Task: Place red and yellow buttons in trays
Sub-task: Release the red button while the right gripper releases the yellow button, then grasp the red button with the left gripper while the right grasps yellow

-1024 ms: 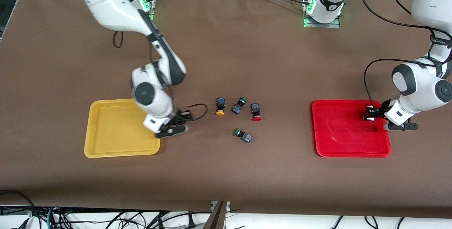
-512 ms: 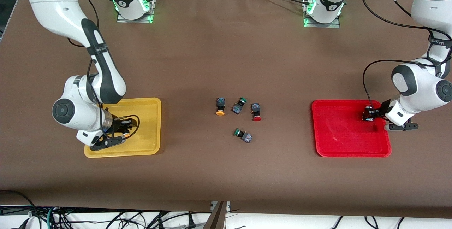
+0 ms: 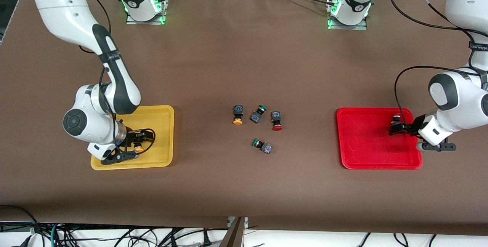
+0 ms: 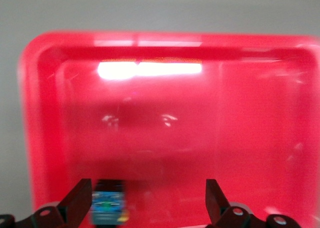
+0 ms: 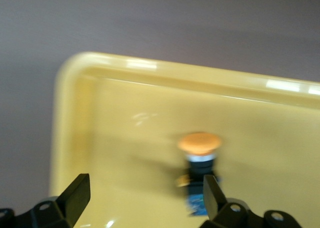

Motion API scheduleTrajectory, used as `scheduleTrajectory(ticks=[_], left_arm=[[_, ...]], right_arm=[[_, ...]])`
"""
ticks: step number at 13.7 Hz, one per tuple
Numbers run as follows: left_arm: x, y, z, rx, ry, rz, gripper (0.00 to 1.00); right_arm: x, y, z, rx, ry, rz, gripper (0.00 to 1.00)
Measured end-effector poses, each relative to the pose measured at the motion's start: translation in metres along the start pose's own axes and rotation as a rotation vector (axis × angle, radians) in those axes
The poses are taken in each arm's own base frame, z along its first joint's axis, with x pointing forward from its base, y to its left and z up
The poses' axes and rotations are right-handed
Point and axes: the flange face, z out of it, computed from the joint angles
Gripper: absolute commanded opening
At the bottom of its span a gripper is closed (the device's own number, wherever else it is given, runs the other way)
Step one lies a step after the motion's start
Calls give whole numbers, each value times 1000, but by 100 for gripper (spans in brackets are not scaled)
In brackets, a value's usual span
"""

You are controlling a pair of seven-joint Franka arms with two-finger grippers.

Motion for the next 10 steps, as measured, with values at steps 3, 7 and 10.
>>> scheduleTrajectory(ticks=[3, 7, 10], left_arm=[[16, 119, -12, -2, -12, 70, 100], [-2, 263, 10, 7, -42, 73, 100], [-21, 329, 40, 15, -52, 72, 100]], right_arm=[[2, -109, -22, 7, 4, 107, 100], [-26, -237, 13, 12, 5, 299, 100], [-36, -276, 44, 31, 22, 359, 100]])
